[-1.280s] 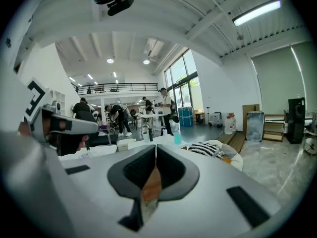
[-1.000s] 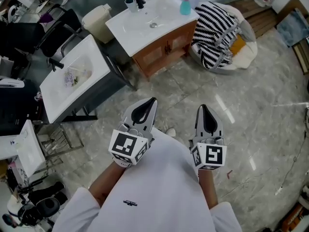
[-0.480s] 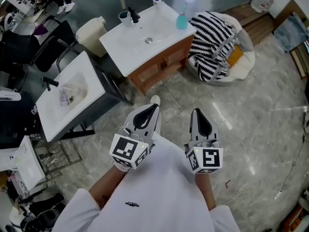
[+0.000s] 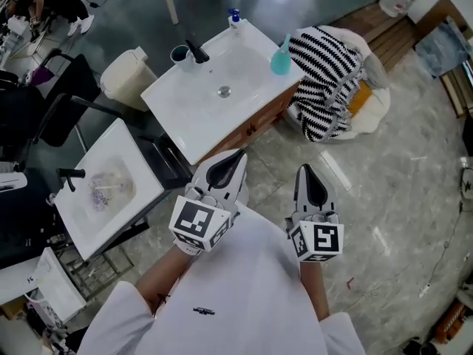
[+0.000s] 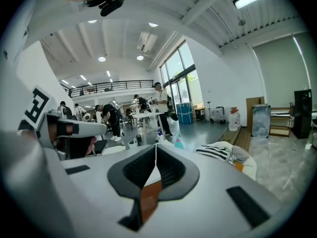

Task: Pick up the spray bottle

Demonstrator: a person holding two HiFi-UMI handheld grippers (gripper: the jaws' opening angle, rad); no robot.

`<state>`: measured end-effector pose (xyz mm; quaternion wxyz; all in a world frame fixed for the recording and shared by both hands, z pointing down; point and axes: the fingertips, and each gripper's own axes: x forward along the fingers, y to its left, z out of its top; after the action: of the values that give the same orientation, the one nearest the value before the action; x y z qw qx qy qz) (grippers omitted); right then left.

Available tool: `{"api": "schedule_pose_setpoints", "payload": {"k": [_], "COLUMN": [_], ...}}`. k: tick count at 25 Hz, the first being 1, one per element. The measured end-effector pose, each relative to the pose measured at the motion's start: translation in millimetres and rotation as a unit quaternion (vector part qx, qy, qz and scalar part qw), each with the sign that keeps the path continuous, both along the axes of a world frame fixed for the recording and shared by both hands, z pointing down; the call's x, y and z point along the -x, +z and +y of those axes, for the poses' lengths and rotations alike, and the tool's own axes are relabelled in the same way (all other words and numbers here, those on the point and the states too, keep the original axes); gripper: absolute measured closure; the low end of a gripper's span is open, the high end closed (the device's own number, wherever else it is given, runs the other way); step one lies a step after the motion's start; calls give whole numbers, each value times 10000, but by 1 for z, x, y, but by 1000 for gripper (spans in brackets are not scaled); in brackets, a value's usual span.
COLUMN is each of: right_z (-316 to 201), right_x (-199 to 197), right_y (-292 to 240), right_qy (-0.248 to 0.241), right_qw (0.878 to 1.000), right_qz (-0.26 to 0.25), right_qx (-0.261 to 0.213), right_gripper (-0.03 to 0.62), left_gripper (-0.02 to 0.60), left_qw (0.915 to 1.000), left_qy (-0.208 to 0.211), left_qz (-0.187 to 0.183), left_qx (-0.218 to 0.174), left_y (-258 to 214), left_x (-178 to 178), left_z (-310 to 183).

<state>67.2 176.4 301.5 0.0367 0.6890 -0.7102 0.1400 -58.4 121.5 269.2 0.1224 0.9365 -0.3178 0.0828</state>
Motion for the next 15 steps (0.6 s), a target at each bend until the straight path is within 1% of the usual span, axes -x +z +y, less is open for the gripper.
{"api": "schedule_pose_setpoints", "payload": {"k": [5,7,10,12,15], "right_z": [-75,-100,-134,-150,-170], "right_x": [-2,-5,-5,-4,-8], "right_y": [-3,-3,-5,-8,-11], "right_qy": [160,224,229,158,7], "right_qw": [9998,9996,9995,9996,9996], "right_qz": [134,168,191,198,229], "right_qx": [48,80,108,138,149], "right_gripper": [588,588,588,588,588], "left_gripper": [574,574,574,574,574], "left_qw": [9998,9995,9994,9993,9992], "left_qy": [101,145,221,165,-29], "left_qz": [94,155,193,217,257], "left_qx": [168,225,209,250,320], "left_y": [4,6,6,5,8], "left_x": [1,-1,-2,0,2], "left_z": [-75,-96,-123,-136,-152]}}
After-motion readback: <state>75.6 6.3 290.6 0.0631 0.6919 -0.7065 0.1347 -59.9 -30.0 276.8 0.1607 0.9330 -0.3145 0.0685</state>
